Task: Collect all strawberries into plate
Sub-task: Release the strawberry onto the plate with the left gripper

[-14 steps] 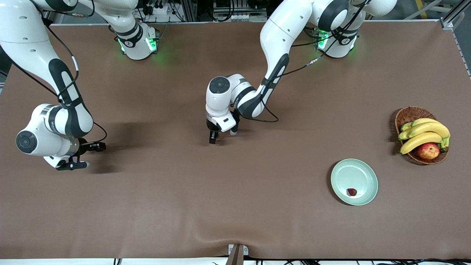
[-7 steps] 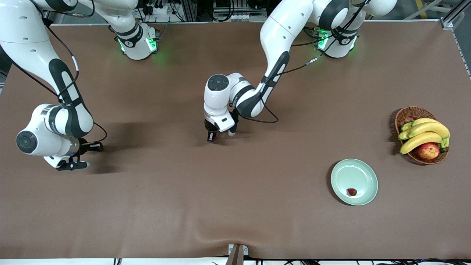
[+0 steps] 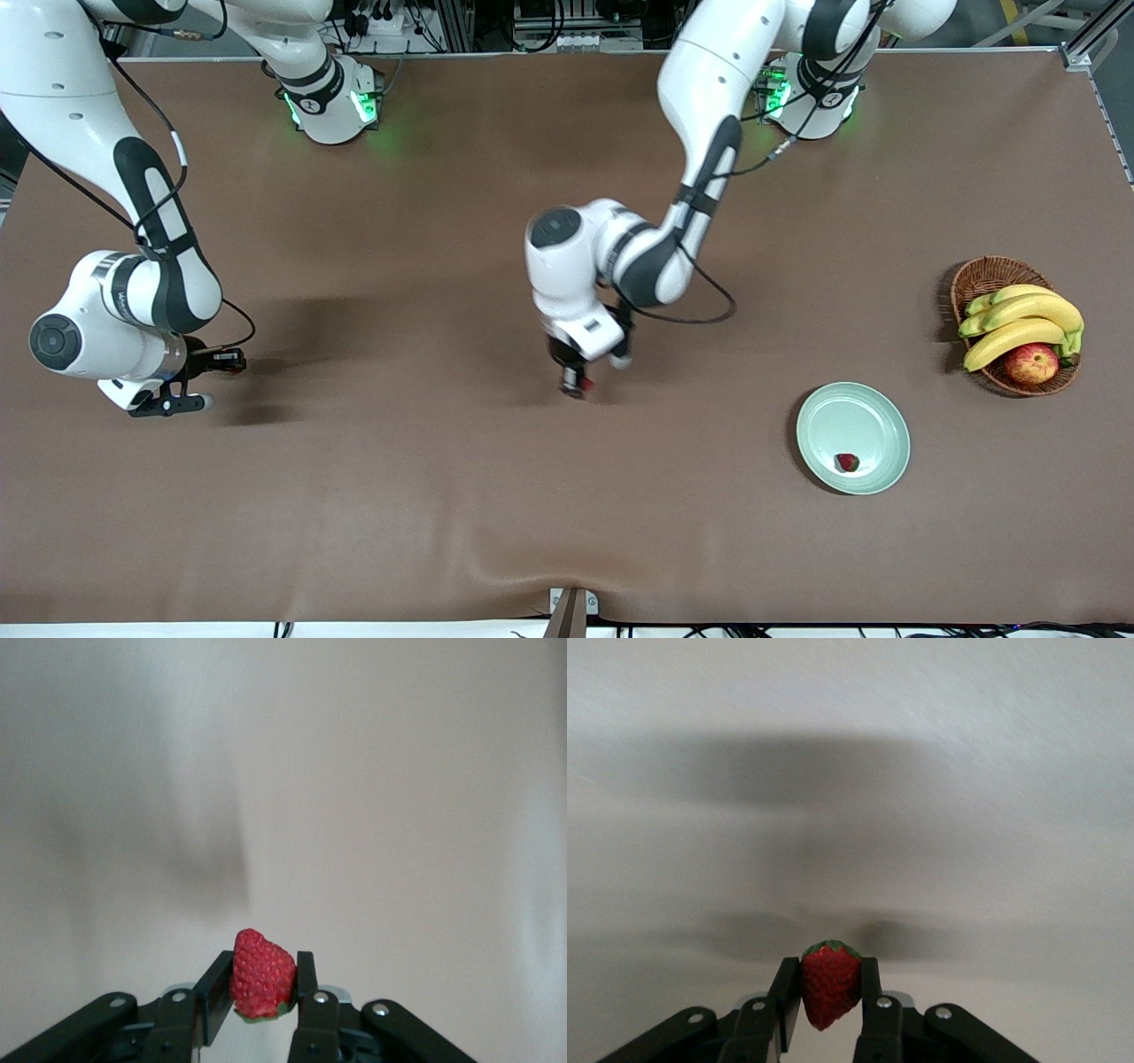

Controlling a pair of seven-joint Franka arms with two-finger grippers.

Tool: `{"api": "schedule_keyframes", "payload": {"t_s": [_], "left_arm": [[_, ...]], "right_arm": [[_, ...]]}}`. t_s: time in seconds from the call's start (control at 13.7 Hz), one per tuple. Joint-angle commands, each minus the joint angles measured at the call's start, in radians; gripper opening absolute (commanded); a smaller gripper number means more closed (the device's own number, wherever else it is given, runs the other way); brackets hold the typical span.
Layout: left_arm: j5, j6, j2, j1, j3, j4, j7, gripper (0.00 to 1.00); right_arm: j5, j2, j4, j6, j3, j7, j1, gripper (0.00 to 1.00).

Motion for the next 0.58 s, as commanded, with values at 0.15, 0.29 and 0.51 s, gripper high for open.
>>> {"api": "schedule_keyframes", "payload": {"t_s": [0.15,0.29,0.51], "left_arm": [[0.028,-0.056,-0.027,0.195,0.004,-0.018,0.209,0.00],[0.028,-0.060,-0.048,0.267,0.007,-0.020,0.272,0.00],[0.028,-0.060,-0.053,0.373,0.006,-0.020,0.358,0.00]], "right_arm": [[0.167,-0.074,0.006,-0.071,0.008,0.015,0.136,0.15],[0.174,-0.074,0.008,-0.100,0.009,0.117,0.214,0.15],[0.176,-0.070,0.043,-0.104,0.009,0.358,0.377,0.16]]}}
